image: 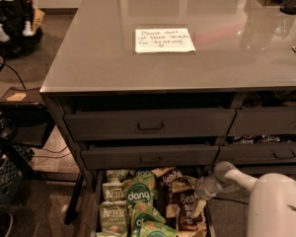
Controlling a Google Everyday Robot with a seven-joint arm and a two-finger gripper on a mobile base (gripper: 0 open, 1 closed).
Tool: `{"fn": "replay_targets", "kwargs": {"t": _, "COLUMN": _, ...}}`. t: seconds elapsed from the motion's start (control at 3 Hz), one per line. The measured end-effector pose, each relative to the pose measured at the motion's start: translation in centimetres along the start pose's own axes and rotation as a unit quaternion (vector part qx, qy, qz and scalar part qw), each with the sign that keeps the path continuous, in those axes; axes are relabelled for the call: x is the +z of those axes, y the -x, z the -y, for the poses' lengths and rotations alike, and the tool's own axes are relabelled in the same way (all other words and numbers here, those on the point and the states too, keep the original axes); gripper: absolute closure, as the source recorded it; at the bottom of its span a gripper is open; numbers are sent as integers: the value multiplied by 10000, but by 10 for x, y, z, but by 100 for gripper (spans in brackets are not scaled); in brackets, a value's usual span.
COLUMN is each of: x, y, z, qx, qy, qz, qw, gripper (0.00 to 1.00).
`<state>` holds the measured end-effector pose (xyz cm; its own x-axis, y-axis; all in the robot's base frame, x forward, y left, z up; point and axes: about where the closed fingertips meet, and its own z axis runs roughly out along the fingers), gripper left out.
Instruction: Pick brown chip bag from bottom drawer and place on counter
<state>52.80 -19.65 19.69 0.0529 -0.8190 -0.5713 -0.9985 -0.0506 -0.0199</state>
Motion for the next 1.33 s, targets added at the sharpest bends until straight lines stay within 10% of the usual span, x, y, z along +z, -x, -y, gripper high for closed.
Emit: {"fn": "replay_targets", "kwargs": {"t": 1.33, "x": -1, "y": -2, "z": 5, "qx": 7, "qy": -43, "qz": -7, "qw": 10000, "gripper": 89}}
